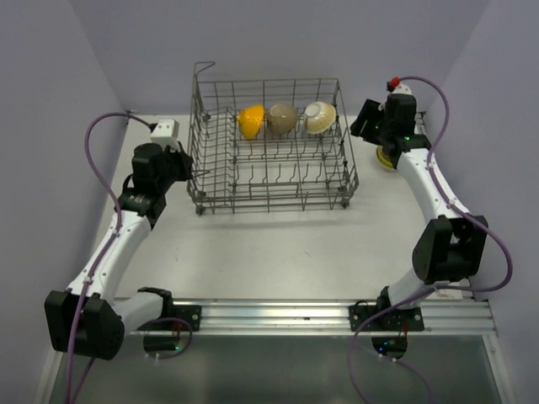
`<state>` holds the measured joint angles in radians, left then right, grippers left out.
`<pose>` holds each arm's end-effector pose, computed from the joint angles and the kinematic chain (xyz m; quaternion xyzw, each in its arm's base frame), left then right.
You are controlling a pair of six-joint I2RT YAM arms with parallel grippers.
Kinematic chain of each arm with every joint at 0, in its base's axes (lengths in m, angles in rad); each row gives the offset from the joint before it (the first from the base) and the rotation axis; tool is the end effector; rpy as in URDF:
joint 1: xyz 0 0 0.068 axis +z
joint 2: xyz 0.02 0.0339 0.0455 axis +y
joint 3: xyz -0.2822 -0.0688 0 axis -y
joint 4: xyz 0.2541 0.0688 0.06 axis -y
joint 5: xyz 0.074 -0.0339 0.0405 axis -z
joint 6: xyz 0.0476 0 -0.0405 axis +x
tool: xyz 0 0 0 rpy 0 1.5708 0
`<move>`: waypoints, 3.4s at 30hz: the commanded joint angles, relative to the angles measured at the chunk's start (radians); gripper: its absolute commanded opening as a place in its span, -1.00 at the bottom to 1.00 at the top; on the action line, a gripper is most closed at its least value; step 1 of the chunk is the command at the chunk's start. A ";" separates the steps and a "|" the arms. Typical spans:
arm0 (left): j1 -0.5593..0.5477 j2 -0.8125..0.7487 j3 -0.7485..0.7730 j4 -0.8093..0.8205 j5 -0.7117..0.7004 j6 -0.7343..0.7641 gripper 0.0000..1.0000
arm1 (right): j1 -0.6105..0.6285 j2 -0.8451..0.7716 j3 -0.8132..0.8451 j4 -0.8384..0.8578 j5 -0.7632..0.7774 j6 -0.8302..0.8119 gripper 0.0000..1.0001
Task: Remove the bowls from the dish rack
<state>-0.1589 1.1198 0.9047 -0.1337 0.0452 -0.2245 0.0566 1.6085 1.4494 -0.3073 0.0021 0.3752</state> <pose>0.2685 -0.0452 0.3303 -0.0139 0.8189 -0.1274 0.5595 0.3990 0.0225 0.3598 0.1356 0.8405 0.1115 0.5126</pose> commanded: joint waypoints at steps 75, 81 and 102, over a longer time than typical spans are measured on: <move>-0.062 -0.089 -0.122 -0.092 0.180 -0.009 -1.00 | 0.387 0.705 0.620 0.494 -0.347 0.625 -1.00; -0.062 -0.086 -0.122 -0.096 0.165 -0.009 -1.00 | 0.387 0.671 0.526 0.631 -0.389 0.691 -1.00; -0.062 -0.071 -0.122 -0.115 0.122 -0.010 -1.00 | 0.347 0.545 0.384 0.959 -0.494 0.870 -1.00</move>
<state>-0.1860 1.0134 0.8242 -0.1307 0.0700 -0.2699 0.3893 2.2616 1.8263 0.5068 -0.4248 1.1919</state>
